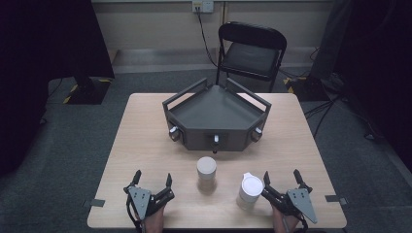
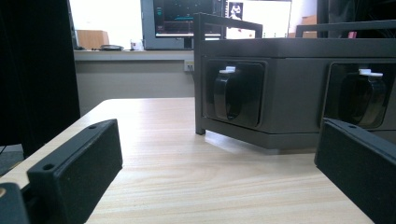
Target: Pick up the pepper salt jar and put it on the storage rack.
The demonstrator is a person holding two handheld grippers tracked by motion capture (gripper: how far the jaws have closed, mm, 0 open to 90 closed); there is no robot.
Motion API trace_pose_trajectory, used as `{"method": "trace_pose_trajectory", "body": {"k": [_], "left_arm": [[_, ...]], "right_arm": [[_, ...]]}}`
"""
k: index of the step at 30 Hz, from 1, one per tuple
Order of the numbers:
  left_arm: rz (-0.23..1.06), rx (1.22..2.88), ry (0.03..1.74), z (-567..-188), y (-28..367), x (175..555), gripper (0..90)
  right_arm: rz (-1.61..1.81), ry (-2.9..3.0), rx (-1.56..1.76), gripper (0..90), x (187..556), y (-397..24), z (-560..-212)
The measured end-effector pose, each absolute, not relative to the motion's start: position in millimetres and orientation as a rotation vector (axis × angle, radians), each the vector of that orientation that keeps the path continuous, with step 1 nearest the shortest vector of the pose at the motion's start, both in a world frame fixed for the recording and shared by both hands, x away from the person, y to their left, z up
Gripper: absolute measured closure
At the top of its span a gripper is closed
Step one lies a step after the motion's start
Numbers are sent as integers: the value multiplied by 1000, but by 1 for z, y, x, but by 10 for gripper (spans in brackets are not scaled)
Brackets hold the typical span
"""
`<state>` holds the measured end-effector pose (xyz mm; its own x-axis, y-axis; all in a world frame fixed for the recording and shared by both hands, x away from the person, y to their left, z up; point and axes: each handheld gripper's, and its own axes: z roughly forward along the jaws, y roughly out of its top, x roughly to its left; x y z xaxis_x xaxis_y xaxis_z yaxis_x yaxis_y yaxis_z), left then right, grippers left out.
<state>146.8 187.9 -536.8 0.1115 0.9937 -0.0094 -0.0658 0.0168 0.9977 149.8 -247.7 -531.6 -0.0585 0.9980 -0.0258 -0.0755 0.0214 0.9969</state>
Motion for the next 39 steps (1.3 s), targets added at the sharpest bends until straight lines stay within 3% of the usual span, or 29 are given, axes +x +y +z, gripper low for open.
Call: {"method": "trace_pose_trajectory", "body": {"k": [18,39], "left_arm": [[1167,1201,1099,-536,184,147,2],[1099,1224,1059,-533,192,149,0]], "right_arm": [[1264,1200,1114,24,149,-246,-532],[1260,1196,1118,21,149,-245,-532]]}}
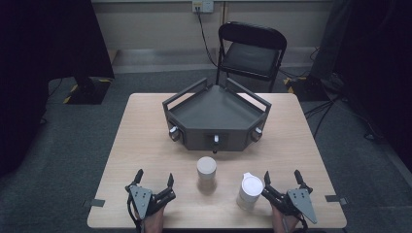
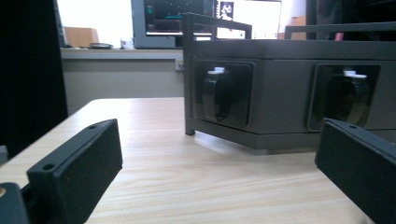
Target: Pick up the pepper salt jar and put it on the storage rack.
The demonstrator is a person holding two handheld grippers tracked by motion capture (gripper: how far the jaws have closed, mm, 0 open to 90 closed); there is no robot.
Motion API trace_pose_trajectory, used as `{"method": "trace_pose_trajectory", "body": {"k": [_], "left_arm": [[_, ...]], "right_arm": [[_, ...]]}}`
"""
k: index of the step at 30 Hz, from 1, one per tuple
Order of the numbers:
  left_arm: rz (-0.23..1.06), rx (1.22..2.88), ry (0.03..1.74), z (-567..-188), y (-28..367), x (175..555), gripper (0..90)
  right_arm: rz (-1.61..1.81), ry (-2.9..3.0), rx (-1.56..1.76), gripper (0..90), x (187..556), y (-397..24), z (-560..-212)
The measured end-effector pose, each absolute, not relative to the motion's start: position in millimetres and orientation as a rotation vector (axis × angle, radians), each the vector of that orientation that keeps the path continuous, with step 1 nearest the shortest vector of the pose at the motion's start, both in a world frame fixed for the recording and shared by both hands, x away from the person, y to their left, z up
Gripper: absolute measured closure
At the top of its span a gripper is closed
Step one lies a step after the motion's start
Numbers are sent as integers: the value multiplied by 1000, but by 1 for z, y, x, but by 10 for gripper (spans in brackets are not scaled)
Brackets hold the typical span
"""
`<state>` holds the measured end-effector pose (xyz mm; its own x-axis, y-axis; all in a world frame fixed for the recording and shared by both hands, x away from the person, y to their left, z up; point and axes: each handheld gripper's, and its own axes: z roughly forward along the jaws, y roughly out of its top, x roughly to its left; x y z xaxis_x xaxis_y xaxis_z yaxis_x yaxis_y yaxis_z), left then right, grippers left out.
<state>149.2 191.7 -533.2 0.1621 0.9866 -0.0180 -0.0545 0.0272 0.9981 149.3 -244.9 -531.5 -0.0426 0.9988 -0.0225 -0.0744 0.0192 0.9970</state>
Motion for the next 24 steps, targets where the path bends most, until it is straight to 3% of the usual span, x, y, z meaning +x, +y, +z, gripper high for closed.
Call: {"method": "trace_pose_trajectory", "body": {"k": [24], "left_arm": [[1009,1300,994,-527,193,154,0]], "right_arm": [[1258,1194,1119,21,149,-244,-532]]}}
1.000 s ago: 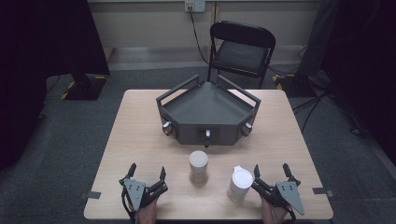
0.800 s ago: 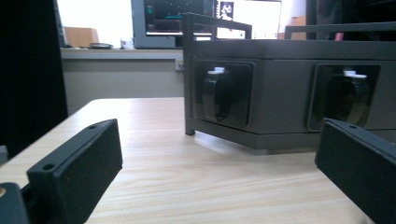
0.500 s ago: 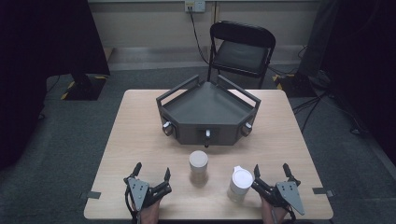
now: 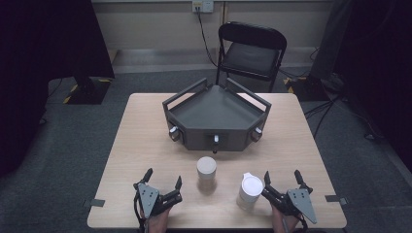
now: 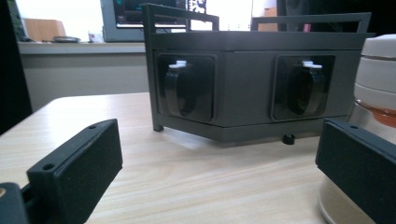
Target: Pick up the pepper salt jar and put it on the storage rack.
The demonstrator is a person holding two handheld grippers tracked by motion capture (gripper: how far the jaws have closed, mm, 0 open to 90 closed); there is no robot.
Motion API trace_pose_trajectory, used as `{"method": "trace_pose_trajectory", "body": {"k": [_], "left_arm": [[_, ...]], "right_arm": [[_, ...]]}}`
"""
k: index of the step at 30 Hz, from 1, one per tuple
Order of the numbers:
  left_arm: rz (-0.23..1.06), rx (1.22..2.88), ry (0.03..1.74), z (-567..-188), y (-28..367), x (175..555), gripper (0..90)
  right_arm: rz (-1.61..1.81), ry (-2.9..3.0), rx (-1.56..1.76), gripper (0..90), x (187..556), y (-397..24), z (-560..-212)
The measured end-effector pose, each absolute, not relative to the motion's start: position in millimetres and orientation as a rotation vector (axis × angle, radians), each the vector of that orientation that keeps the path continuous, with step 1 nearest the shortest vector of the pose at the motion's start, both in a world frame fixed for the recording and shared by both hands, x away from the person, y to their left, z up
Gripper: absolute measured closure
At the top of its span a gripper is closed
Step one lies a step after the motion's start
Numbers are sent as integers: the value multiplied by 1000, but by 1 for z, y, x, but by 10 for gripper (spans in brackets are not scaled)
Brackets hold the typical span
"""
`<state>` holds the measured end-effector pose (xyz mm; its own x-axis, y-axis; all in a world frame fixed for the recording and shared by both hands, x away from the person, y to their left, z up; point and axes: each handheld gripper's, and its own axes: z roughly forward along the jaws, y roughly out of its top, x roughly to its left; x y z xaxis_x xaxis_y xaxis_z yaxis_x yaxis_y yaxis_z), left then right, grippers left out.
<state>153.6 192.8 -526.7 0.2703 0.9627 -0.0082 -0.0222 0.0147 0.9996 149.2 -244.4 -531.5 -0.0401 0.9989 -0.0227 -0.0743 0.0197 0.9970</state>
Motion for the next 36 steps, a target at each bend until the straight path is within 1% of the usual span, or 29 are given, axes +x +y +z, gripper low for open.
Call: {"method": "trace_pose_trajectory", "body": {"k": [9,19,36], "left_arm": [[982,1311,957,-520,191,154,0],[924,1321,907,-510,194,156,2],[853,1326,817,-485,186,158,0]], "right_arm": [[1258,1194,1119,21,149,-244,-532],[1257,1194,1119,21,149,-244,-531],[1256,1194,1119,21,149,-244,-531]]}}
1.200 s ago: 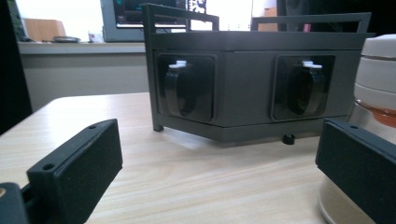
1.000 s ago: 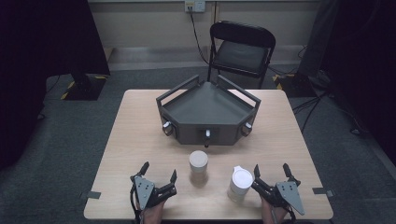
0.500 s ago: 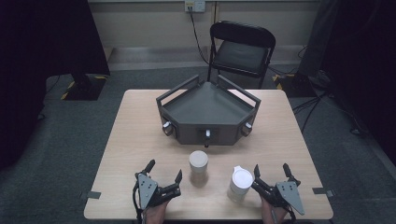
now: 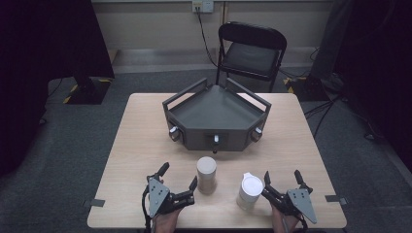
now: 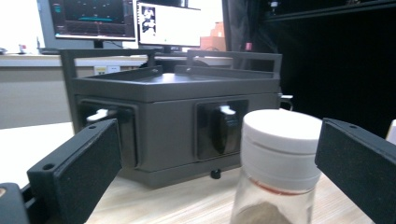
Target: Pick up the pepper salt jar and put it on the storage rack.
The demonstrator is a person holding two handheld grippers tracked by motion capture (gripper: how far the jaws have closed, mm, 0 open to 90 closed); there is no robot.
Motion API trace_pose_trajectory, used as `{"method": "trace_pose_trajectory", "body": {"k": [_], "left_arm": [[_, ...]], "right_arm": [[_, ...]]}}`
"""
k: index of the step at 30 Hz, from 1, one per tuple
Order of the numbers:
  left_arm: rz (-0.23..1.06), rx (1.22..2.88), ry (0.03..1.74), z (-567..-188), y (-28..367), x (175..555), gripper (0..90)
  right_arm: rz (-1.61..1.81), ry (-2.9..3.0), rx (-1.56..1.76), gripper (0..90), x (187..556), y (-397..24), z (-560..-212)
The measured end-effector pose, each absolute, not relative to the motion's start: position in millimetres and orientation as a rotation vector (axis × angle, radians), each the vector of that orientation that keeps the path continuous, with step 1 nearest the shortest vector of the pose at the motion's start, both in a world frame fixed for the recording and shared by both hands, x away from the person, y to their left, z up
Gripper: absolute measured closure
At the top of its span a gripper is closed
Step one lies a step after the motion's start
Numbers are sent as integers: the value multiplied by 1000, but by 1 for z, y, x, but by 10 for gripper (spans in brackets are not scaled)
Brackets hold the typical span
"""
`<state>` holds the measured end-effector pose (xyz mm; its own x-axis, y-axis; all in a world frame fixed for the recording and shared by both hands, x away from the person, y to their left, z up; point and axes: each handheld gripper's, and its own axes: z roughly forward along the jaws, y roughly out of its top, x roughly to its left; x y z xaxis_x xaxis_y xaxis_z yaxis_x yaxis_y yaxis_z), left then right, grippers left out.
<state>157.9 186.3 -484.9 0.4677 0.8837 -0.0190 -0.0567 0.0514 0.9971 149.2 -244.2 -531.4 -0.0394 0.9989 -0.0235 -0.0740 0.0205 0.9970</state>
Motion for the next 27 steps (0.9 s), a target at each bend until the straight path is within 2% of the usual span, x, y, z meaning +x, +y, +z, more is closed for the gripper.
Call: {"method": "trace_pose_trajectory", "body": {"k": [27], "left_arm": [[735,1338,723,-478,161,186,6]], "right_arm": [[1256,1193,1120,21,149,-244,-531]]}}
